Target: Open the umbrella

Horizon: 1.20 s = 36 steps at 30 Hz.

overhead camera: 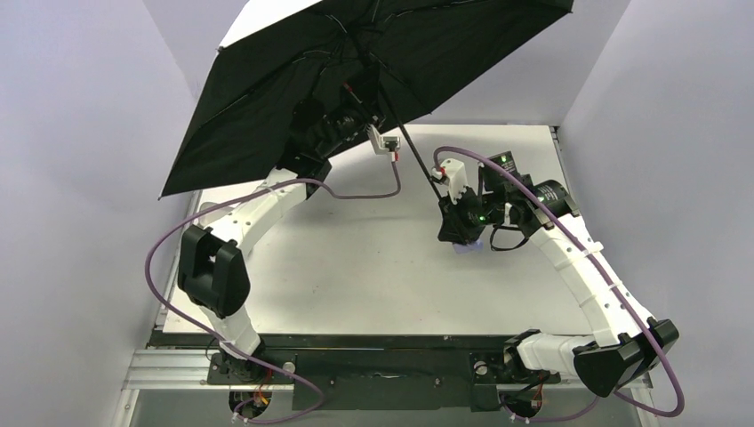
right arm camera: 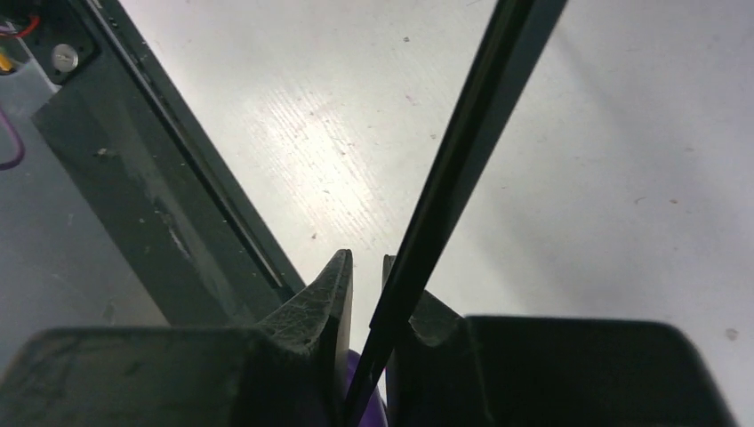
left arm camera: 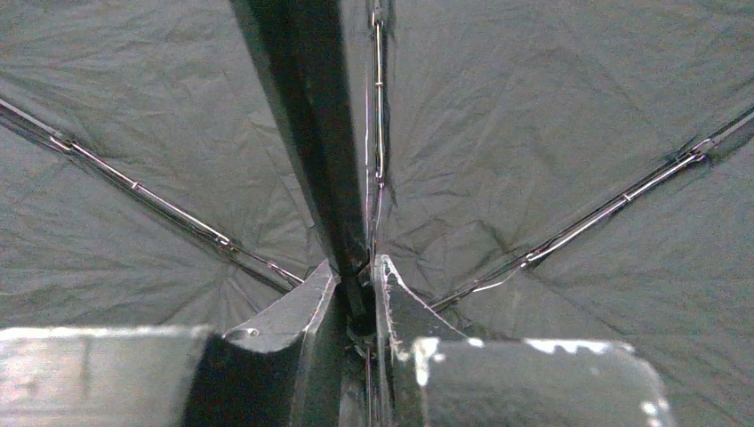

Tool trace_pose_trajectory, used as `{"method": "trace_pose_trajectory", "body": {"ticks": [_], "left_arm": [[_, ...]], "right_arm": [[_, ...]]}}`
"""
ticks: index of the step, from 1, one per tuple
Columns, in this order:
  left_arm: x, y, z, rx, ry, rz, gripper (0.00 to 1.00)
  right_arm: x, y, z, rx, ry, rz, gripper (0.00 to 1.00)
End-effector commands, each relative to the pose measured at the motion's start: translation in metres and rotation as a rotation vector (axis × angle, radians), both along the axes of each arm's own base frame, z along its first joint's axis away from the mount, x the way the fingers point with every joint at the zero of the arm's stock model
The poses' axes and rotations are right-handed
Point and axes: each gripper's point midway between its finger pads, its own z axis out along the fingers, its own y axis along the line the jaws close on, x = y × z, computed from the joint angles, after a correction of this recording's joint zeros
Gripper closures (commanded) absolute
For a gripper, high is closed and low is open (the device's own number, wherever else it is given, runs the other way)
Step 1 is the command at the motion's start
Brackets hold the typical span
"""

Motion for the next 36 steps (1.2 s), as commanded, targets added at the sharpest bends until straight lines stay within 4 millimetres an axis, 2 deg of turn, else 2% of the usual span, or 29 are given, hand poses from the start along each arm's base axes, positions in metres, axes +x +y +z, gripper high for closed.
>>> {"method": "trace_pose_trajectory", "body": {"ticks": [1,2,8,17,21,33,36], "left_arm": [[0.036,0.183,0.074,-0.276,-0.128,0.71,0.88],[0.037,0.189,0.078,-0.283,-0.132,0.725,0.88],[0.06,0.225,0.068,-0.275,-0.115,0.838,0.88],[0.073,0.288,0.066,-0.305,-0.101,0.99,0.9],[0.076,0.311,0.075,-0.325,-0.119,1.039,0.91],[0.093,0.34,0.076,-0.303,-0.128,1.12,0.89],[0.096,0.337,0.074,-0.3,-0.126,1.112,0.89]], "right_arm": [[-0.102,-0.036,-0.017,-0.136,0.135,0.327,1.0],[-0.104,-0.037,-0.018,-0.146,0.13,0.338,1.0],[-0.112,-0.056,-0.031,-0.25,0.133,0.389,1.0],[-0.122,-0.071,-0.048,-0.331,0.131,0.417,1.0],[-0.125,-0.073,-0.052,-0.345,0.139,0.427,1.0],[-0.135,-0.077,-0.058,-0.346,0.146,0.429,1.0],[-0.135,-0.077,-0.058,-0.346,0.144,0.431,1.0]]}}
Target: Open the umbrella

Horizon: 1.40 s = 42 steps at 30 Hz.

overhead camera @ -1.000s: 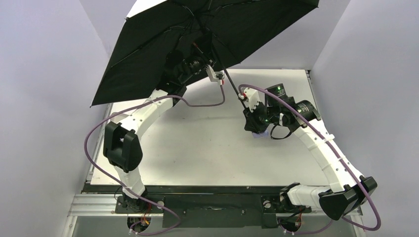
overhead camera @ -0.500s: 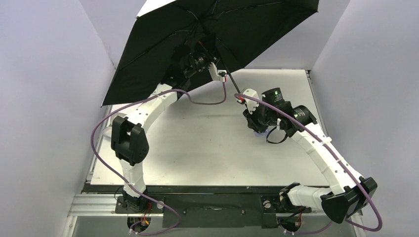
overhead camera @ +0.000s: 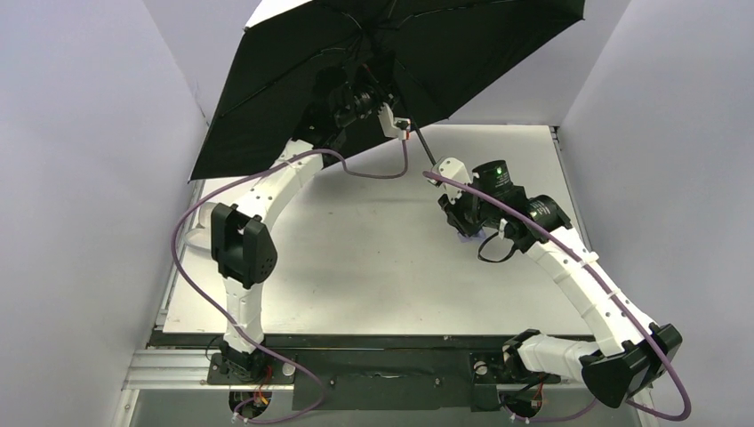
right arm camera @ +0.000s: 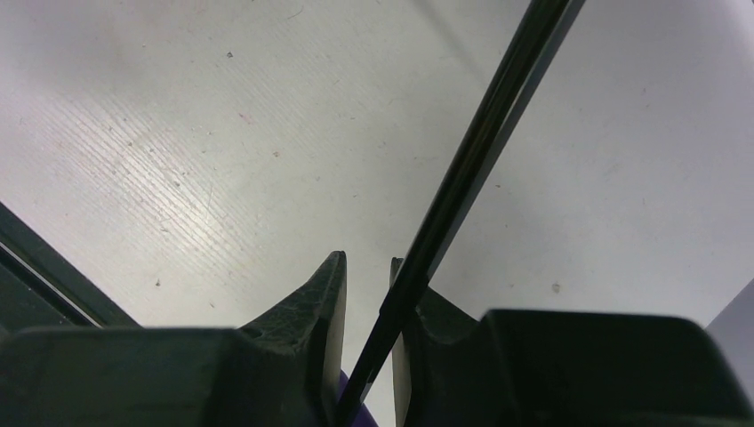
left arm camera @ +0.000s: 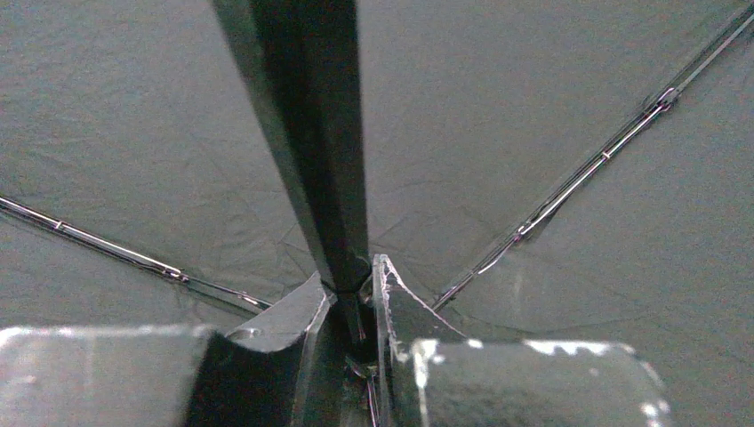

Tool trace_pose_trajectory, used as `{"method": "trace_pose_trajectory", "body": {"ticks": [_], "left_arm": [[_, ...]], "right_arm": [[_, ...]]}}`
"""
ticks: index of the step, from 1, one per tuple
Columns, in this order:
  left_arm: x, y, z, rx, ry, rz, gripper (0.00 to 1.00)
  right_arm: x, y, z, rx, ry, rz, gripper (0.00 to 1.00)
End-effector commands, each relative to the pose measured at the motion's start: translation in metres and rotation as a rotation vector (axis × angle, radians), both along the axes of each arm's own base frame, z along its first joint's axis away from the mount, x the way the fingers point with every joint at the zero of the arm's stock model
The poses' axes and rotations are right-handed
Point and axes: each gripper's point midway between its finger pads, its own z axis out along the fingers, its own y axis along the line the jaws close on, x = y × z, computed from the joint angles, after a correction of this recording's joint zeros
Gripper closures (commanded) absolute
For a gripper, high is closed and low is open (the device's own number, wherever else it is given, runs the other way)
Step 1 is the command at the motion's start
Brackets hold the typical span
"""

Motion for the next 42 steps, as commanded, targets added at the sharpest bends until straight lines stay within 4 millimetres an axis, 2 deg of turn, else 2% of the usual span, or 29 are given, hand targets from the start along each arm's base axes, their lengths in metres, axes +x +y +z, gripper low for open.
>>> {"method": "trace_pose_trajectory", "body": {"ticks": [1,2,5,6,7,10,11,13,17,19,22,23,24,25,26,27,28,31,32,33,34,35,36,37,38,39,40,41,42], "left_arm": [[0.019,0.359,0.1,-0.313,-0.318,1.08,0.89],[0.022,0.351,0.095,-0.314,-0.31,1.058,0.89],[0.016,0.323,0.1,-0.329,-0.315,0.968,0.89],[0.016,0.305,0.094,-0.329,-0.294,0.929,0.89],[0.013,0.291,0.097,-0.334,-0.304,0.883,0.9],[0.004,0.225,0.087,-0.313,-0.291,0.712,0.92],[0.0,0.213,0.087,-0.318,-0.302,0.679,0.93],[-0.007,0.169,0.079,-0.309,-0.292,0.584,0.88],[-0.013,0.127,0.067,-0.29,-0.269,0.487,0.74],[-0.015,0.113,0.062,-0.28,-0.251,0.454,0.67],[-0.021,0.1,0.054,-0.259,-0.233,0.414,0.56],[-0.021,0.095,0.043,-0.239,-0.213,0.402,0.54],[-0.026,0.092,0.045,-0.235,-0.215,0.38,0.5],[-0.027,0.086,0.031,-0.215,-0.191,0.364,0.48],[-0.035,0.084,0.035,-0.216,-0.192,0.338,0.45],[-0.037,0.079,0.021,-0.206,-0.16,0.317,0.43],[-0.045,0.078,0.026,-0.21,-0.159,0.294,0.41],[-0.062,0.072,0.015,-0.226,-0.1,0.219,0.33],[-0.066,0.071,0.012,-0.229,-0.084,0.201,0.25],[-0.071,0.072,0.007,-0.244,-0.056,0.185,0.17],[-0.073,0.072,-0.005,-0.234,-0.021,0.182,0.07],[-0.08,0.076,-0.002,-0.253,-0.009,0.172,0.01],[-0.081,0.076,-0.019,-0.24,0.029,0.169,0.02],[-0.088,0.077,-0.017,-0.244,0.035,0.153,0.03],[-0.09,0.078,-0.033,-0.224,0.067,0.15,0.03],[-0.097,0.079,-0.031,-0.226,0.067,0.134,0.03],[-0.099,0.08,-0.049,-0.2,0.107,0.135,0.03],[-0.106,0.08,-0.047,-0.204,0.112,0.113,0.03],[-0.108,0.082,-0.06,-0.191,0.141,0.111,0.03]], "right_arm": [[-0.185,-0.049,-0.04,-0.193,0.499,0.483,1.0],[-0.184,-0.048,-0.039,-0.191,0.493,0.489,1.0],[-0.176,-0.041,-0.035,-0.167,0.466,0.48,1.0],[-0.17,-0.036,-0.031,-0.15,0.446,0.468,1.0],[-0.165,-0.031,-0.029,-0.132,0.434,0.46,1.0],[-0.153,-0.016,-0.014,-0.055,0.387,0.445,1.0],[-0.147,-0.011,-0.01,-0.028,0.369,0.429,1.0],[-0.137,-0.003,-0.001,0.031,0.337,0.397,1.0],[-0.114,0.005,0.01,0.164,0.286,0.276,1.0],[-0.106,0.011,0.016,0.238,0.27,0.234,1.0],[-0.1,0.022,0.027,0.345,0.239,0.203,1.0],[-0.094,0.027,0.03,0.385,0.229,0.179,1.0],[-0.093,0.029,0.035,0.414,0.211,0.177,1.0],[-0.087,0.034,0.038,0.455,0.197,0.156,1.0],[-0.082,0.038,0.047,0.487,0.155,0.159,1.0],[-0.081,0.039,0.045,0.511,0.167,0.134,1.0],[-0.076,0.042,0.054,0.554,0.139,0.115,1.0],[-0.065,0.042,0.055,0.608,0.104,0.05,1.0],[-0.062,0.044,0.064,0.645,0.074,0.038,1.0],[-0.059,0.042,0.061,0.653,0.066,0.017,1.0],[-0.056,0.044,0.064,0.683,0.052,0.005,1.0],[-0.054,0.044,0.065,0.698,0.043,-0.001,1.0],[-0.052,0.047,0.067,0.727,0.036,-0.007,1.0],[-0.05,0.047,0.068,0.741,0.027,-0.011,1.0],[-0.047,0.05,0.07,0.766,0.024,-0.018,1.0],[-0.044,0.05,0.071,0.775,0.02,-0.027,1.0],[-0.041,0.051,0.074,0.8,0.013,-0.037,1.0],[-0.039,0.051,0.075,0.81,0.007,-0.044,1.0],[-0.037,0.053,0.078,0.829,-0.001,-0.048,1.0]]}}
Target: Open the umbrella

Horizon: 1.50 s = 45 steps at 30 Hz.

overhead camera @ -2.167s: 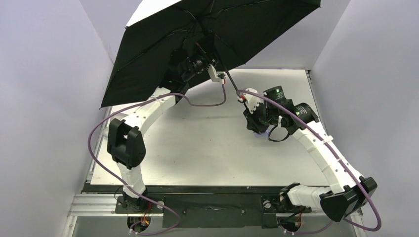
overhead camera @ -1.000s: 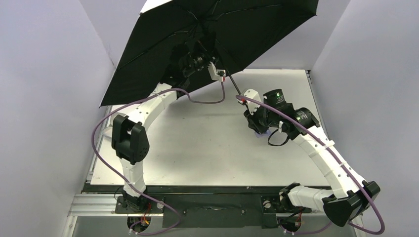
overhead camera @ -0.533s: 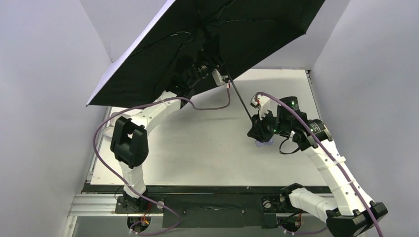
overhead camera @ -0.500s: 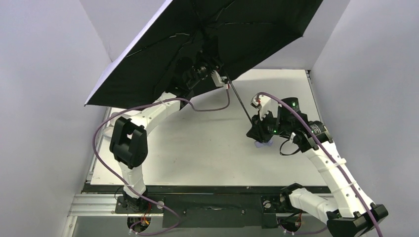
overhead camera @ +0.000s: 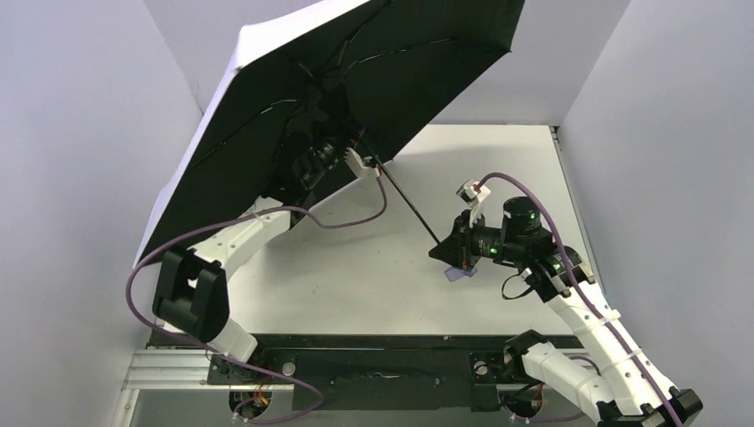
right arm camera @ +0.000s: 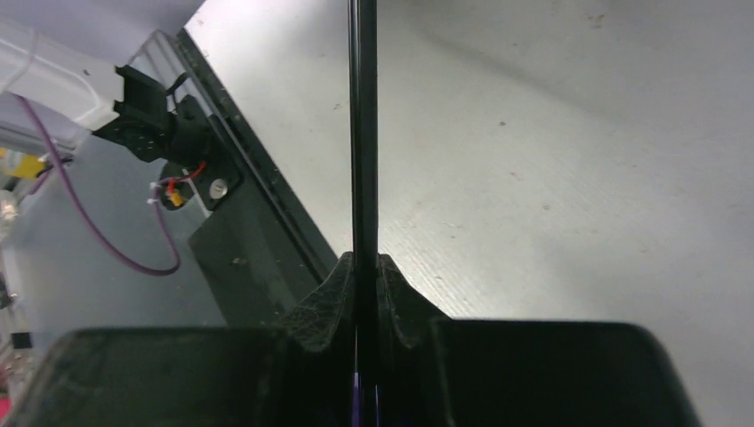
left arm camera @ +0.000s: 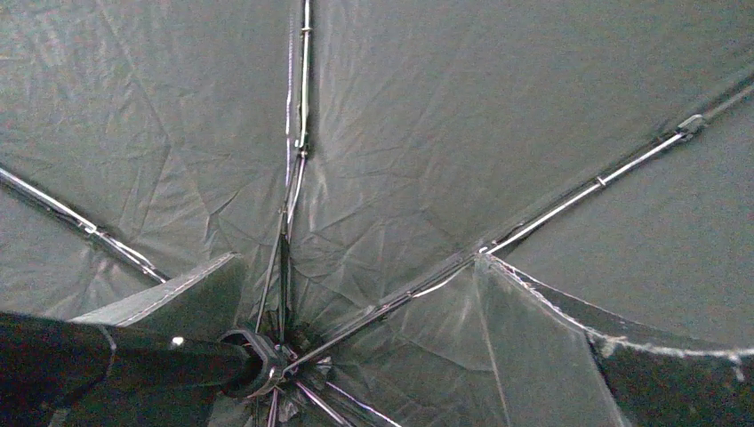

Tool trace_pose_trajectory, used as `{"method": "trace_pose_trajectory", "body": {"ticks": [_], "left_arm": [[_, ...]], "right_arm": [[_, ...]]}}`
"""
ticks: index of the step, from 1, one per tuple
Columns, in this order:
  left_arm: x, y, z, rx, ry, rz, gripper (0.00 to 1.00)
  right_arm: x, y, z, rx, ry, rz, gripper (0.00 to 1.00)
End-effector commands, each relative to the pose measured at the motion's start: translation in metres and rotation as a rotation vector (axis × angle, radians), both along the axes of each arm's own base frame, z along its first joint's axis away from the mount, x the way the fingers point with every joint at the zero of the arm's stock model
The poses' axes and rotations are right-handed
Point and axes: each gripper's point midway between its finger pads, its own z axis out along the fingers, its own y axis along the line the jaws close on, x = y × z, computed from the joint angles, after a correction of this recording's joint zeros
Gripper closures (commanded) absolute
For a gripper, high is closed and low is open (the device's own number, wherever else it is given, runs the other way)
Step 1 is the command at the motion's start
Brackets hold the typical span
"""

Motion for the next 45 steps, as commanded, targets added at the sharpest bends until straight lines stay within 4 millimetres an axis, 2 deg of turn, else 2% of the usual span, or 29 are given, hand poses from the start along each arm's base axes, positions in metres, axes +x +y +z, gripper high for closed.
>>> {"method": "trace_pose_trajectory", "body": {"ticks": [1,2,5,9,11,15,17,18,19,20,21,22,23,24,25,27,29,33,34,35,36,37,38,39,40,41,42,43,45], "left_arm": [[-0.033,0.0,-0.003,-0.081,0.075,-0.119,0.03],[-0.034,0.002,-0.014,-0.081,0.106,-0.124,0.03],[-0.049,0.002,-0.019,-0.089,0.135,-0.173,0.03],[-0.067,0.003,-0.042,0.079,0.157,-0.299,0.03],[-0.075,-0.001,-0.044,0.143,0.147,-0.35,0.03],[-0.089,-0.011,-0.018,0.134,0.093,-0.409,0.03],[-0.101,-0.019,0.002,0.026,0.147,-0.439,0.03],[-0.104,-0.017,0.01,-0.093,0.226,-0.43,0.03],[-0.114,-0.027,0.029,-0.189,0.259,-0.458,0.03],[-0.118,-0.03,0.03,-0.371,0.415,-0.453,0.03],[-0.124,-0.032,0.047,-0.562,0.548,-0.474,0.03],[-0.125,-0.033,0.04,-0.647,0.662,-0.452,0.03],[-0.131,-0.037,0.052,-0.815,0.787,-0.476,0.03],[-0.13,-0.039,0.047,-0.887,0.866,-0.456,0.03],[-0.133,-0.043,0.049,-1.024,0.973,-0.458,0.02],[-0.13,-0.047,0.036,-1.172,1.115,-0.412,0.0],[-0.131,-0.051,0.019,-1.242,1.212,-0.371,0.0],[-0.133,-0.046,-0.007,-1.32,1.27,-0.307,0.0],[-0.133,-0.045,-0.02,-1.319,1.286,-0.28,0.0],[-0.135,-0.041,-0.022,-1.326,1.278,-0.269,0.0],[-0.136,-0.038,-0.036,-1.32,1.292,-0.237,0.0],[-0.139,-0.034,-0.039,-1.308,1.28,-0.228,0.0],[-0.143,-0.031,-0.056,-1.286,1.301,-0.19,0.0],[-0.15,-0.026,-0.06,-1.248,1.292,-0.187,0.0],[-0.154,-0.021,-0.082,-1.198,1.302,-0.154,0.0],[-0.163,-0.016,-0.086,-1.172,1.3,-0.154,0.0],[-0.17,-0.012,-0.107,-1.104,1.313,-0.131,0.0],[-0.182,-0.006,-0.114,-1.06,1.318,-0.127,0.0],[-0.202,0.007,-0.156,-0.932,1.359,-0.076,0.01]], "right_arm": [[0.041,0.006,0.06,0.18,-0.207,-0.132,1.0],[0.043,0.006,0.061,0.195,-0.21,-0.142,1.0],[0.047,0.006,0.063,0.219,-0.223,-0.159,1.0],[0.045,0.009,0.056,0.204,-0.204,-0.139,1.0],[0.042,0.007,0.051,0.173,-0.207,-0.125,1.0],[0.038,0.001,0.044,0.119,-0.222,-0.114,1.0],[0.039,-0.001,0.046,0.122,-0.232,-0.131,1.0],[0.041,-0.002,0.048,0.127,-0.242,-0.146,1.0],[0.042,-0.002,0.051,0.145,-0.251,-0.159,1.0],[0.046,-0.003,0.06,0.173,-0.275,-0.184,1.0],[0.049,-0.004,0.058,0.182,-0.279,-0.205,1.0],[0.05,-0.006,0.059,0.198,-0.288,-0.223,1.0],[0.055,-0.006,0.065,0.231,-0.304,-0.254,1.0],[0.057,-0.007,0.067,0.246,-0.312,-0.271,1.0],[0.061,-0.006,0.07,0.271,-0.321,-0.297,1.0],[0.067,-0.005,0.074,0.3,-0.343,-0.343,1.0],[0.073,0.0,0.076,0.323,-0.362,-0.362,1.0],[0.087,0.0,0.072,0.337,-0.385,-0.419,1.0],[0.088,0.004,0.067,0.338,-0.387,-0.416,1.0],[0.09,0.006,0.062,0.333,-0.38,-0.414,1.0],[0.089,0.011,0.056,0.332,-0.374,-0.4,1.0],[0.088,0.014,0.05,0.323,-0.365,-0.389,1.0],[0.084,0.019,0.041,0.309,-0.363,-0.367,1.0],[0.083,0.02,0.035,0.296,-0.363,-0.362,1.0],[0.081,0.021,0.021,0.265,-0.36,-0.356,0.97],[0.078,0.021,0.008,0.237,-0.359,-0.347,0.94],[0.078,0.02,0.002,0.219,-0.36,-0.349,0.88],[0.077,0.019,-0.01,0.187,-0.364,-0.34,0.83],[0.075,0.016,-0.026,0.138,-0.371,-0.333,0.78]]}}
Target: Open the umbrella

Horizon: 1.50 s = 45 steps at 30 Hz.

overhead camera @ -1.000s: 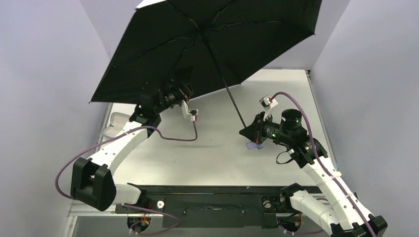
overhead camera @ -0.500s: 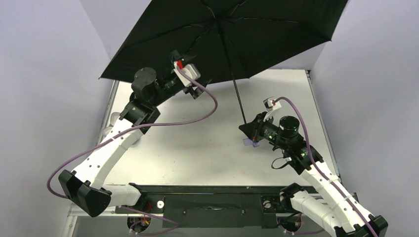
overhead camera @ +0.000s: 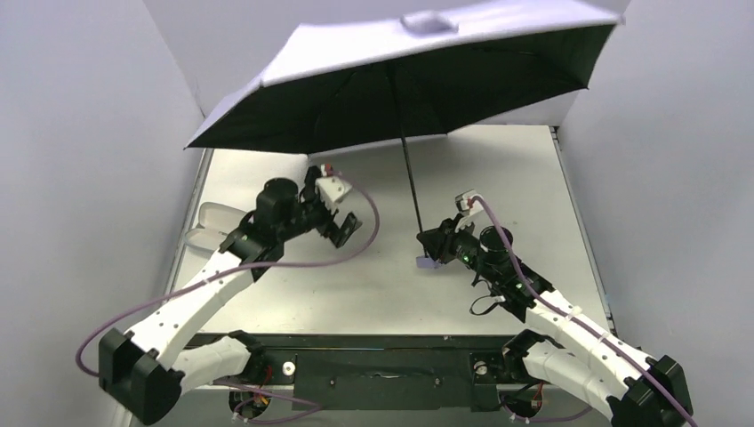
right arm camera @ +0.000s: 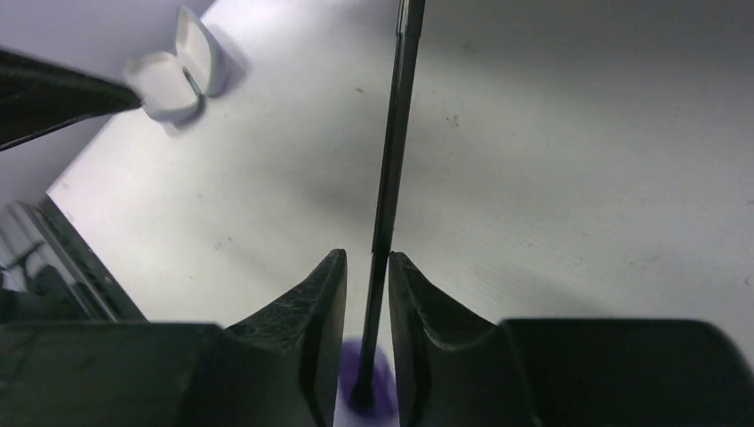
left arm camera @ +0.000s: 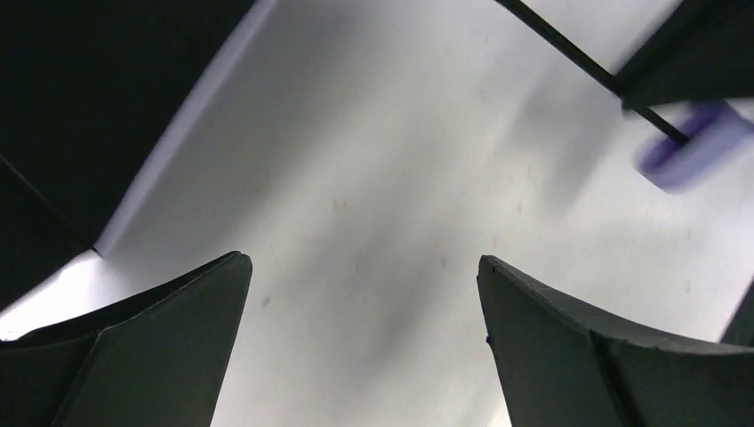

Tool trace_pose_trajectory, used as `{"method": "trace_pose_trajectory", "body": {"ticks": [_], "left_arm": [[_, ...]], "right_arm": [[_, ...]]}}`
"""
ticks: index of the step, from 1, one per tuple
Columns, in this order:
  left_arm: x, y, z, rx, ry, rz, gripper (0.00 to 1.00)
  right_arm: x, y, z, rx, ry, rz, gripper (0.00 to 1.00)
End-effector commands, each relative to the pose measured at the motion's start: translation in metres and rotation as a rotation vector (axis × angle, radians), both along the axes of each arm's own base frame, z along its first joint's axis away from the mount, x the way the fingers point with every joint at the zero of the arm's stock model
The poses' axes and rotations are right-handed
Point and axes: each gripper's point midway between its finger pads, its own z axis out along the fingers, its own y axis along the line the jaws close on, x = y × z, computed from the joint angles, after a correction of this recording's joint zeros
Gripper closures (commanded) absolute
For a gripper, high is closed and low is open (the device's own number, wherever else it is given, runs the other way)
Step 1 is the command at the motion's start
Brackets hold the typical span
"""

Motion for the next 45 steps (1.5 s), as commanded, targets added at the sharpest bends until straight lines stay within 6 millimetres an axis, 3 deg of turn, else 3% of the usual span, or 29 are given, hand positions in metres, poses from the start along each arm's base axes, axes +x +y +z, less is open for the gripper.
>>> {"method": "trace_pose_trajectory", "body": {"ticks": [1,2,3,6,12,18,22,28,31,36,40,45], "left_arm": [[-0.041,0.026,-0.033,0.188,-0.078,-0.132,0.01],[-0.055,0.035,-0.055,0.243,-0.038,-0.16,0.01],[-0.06,0.041,-0.06,0.285,-0.061,-0.184,0.01],[-0.085,0.061,-0.102,0.409,0.027,-0.232,0.01],[-0.103,0.089,-0.14,0.545,0.109,-0.231,0.02],[-0.105,0.114,-0.158,0.631,0.147,-0.143,0.03],[-0.102,0.124,-0.156,0.637,0.162,-0.067,0.03],[-0.088,0.136,-0.133,0.5,0.26,0.11,0.03],[-0.07,0.162,-0.116,0.416,0.333,0.278,0.03],[-0.048,0.21,-0.098,0.295,0.395,0.624,0.03],[-0.048,0.238,-0.083,0.303,0.338,0.792,0.03],[-0.059,0.251,-0.092,0.349,0.297,0.831,0.03]], "right_arm": [[0.007,-0.002,0.018,-0.026,-0.185,-0.004,0.78],[0.006,-0.003,0.008,-0.058,-0.181,0.004,0.77],[0.005,-0.003,0.003,-0.076,-0.177,0.008,0.77],[0.002,-0.005,-0.015,-0.146,-0.163,0.03,0.76],[-0.003,-0.005,-0.032,-0.232,-0.166,0.082,0.74],[-0.008,-0.015,-0.039,-0.359,-0.194,0.121,0.69],[-0.009,-0.031,-0.036,-0.467,-0.217,0.119,0.59],[-0.007,-0.072,-0.022,-0.581,-0.221,0.052,0.35],[-0.007,-0.104,-0.013,-0.624,-0.199,-0.031,0.22],[-0.01,-0.152,-0.001,-0.708,-0.193,-0.19,0.19],[-0.013,-0.184,0.0,-0.737,-0.166,-0.329,0.18],[-0.018,-0.192,-0.006,-0.703,-0.136,-0.387,0.17]]}}
